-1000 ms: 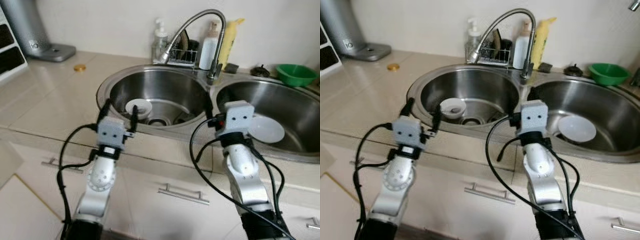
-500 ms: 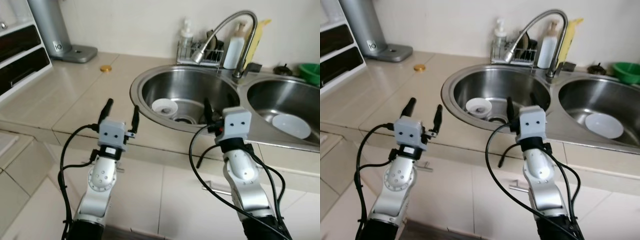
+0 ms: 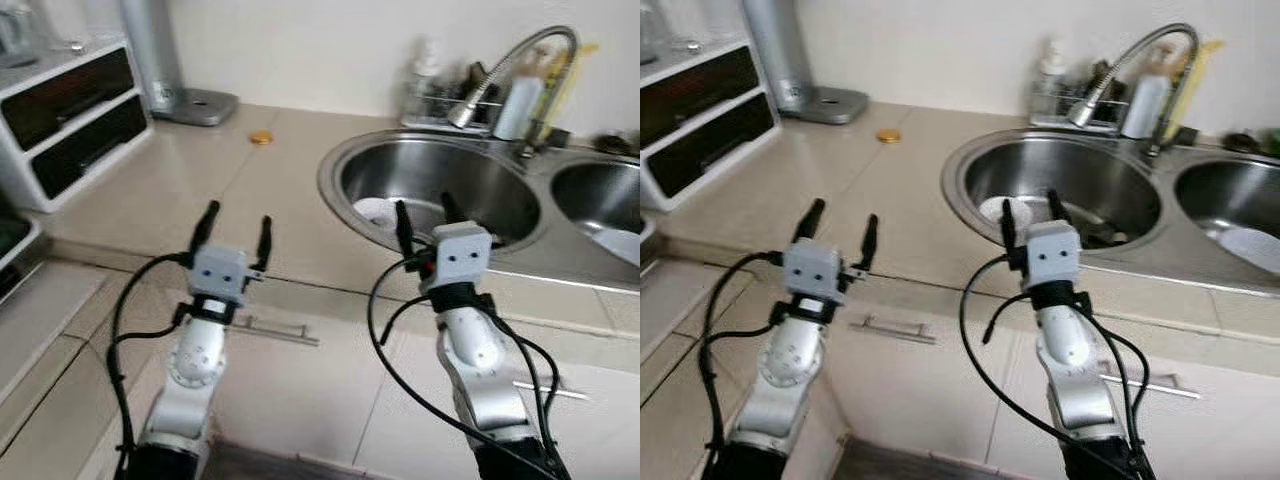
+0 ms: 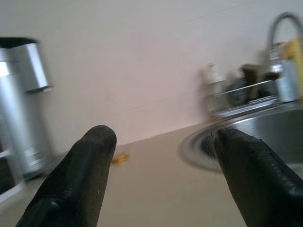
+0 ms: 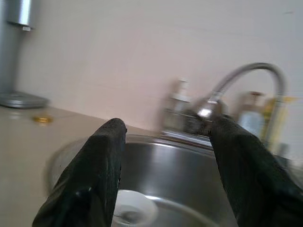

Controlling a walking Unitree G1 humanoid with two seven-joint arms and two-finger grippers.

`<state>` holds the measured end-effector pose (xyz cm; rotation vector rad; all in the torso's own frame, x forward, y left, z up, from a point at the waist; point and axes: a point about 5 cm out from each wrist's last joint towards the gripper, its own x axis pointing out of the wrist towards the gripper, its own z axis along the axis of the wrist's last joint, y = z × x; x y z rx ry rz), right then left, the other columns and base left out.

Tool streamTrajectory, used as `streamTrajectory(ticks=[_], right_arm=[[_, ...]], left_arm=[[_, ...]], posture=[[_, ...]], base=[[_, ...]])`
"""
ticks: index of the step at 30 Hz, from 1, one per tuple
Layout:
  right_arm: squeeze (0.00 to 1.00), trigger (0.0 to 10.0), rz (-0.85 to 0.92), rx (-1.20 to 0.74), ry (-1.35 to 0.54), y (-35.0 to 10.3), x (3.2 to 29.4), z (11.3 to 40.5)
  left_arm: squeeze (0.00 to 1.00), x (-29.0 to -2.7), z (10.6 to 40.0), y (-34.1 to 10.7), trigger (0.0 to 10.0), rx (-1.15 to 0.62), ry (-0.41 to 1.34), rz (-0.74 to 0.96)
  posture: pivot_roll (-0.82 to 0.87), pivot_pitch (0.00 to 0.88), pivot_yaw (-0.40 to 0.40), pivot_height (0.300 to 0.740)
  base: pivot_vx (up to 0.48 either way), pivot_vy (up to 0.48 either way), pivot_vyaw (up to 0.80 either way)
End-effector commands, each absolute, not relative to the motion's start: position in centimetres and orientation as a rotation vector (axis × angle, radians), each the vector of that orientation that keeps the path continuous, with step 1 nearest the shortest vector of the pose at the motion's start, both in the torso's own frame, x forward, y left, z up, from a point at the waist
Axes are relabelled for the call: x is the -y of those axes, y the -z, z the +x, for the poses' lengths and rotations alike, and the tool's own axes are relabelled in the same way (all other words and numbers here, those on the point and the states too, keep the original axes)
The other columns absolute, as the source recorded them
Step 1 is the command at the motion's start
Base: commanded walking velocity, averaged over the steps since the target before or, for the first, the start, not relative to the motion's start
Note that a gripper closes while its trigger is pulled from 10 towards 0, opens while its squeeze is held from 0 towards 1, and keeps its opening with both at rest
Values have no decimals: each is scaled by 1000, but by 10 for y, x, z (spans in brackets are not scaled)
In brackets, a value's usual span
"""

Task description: Kitchen organization

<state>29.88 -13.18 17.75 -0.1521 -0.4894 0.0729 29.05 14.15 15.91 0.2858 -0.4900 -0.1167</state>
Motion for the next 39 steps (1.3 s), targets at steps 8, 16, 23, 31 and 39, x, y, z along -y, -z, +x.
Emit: streamTrajectory(ticks=[8, 16, 23, 31, 39], right_arm=[[0, 10000, -134, 506, -52, -174, 138, 294], [0, 10000, -118, 504, -47, -171, 140, 294], [0, 10000, -121, 499, -49, -168, 141, 293], [0, 10000, -127, 489, -56, -164, 141, 292], [0, 10000, -135, 482, -62, -161, 142, 292]], left_arm=[[0, -133, 288, -160, 10000, 514, 154, 300], [0, -130, 289, -162, 10000, 526, 163, 303], [0, -129, 286, -161, 10000, 539, 172, 285], [0, -130, 287, -154, 10000, 494, 180, 261], [0, -129, 287, -152, 10000, 484, 184, 251]], posture=[[68, 0, -16, 740], [67, 0, -18, 740], [65, 0, -19, 740], [62, 0, -18, 740], [61, 0, -20, 740]], base=[[0, -480, -800], [0, -480, -798], [0, -179, -791], [0, 218, -788], [0, 469, -789]])
